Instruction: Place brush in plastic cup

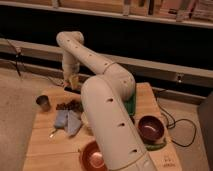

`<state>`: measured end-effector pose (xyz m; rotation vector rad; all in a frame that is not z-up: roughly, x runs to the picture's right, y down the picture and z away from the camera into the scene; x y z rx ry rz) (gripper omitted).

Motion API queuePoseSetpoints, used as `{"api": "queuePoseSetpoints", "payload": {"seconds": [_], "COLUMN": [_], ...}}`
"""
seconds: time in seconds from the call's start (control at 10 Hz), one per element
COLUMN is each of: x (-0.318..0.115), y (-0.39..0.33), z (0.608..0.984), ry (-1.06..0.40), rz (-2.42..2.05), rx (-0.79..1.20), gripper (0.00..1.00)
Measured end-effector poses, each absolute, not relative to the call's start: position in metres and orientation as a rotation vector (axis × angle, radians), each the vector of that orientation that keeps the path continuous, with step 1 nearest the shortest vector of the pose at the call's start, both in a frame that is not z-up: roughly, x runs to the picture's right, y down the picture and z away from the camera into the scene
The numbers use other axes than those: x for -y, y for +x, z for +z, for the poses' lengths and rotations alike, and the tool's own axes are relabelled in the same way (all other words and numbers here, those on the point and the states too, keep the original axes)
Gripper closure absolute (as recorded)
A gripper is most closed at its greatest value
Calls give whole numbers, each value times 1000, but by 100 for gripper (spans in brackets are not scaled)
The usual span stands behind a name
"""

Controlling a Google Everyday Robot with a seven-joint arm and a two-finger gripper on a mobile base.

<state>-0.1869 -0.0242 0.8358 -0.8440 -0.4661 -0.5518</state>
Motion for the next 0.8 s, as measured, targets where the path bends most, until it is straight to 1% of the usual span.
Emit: {"api": "queuePoseSetpoints", "payload": {"seconds": [0.5, 0.8], "x": [25, 30], "y": [-187, -209], "z": [837, 843], "ry": [-843, -776], "rz": [-553, -615], "rx": [465, 454], "gripper": [95, 95]}}
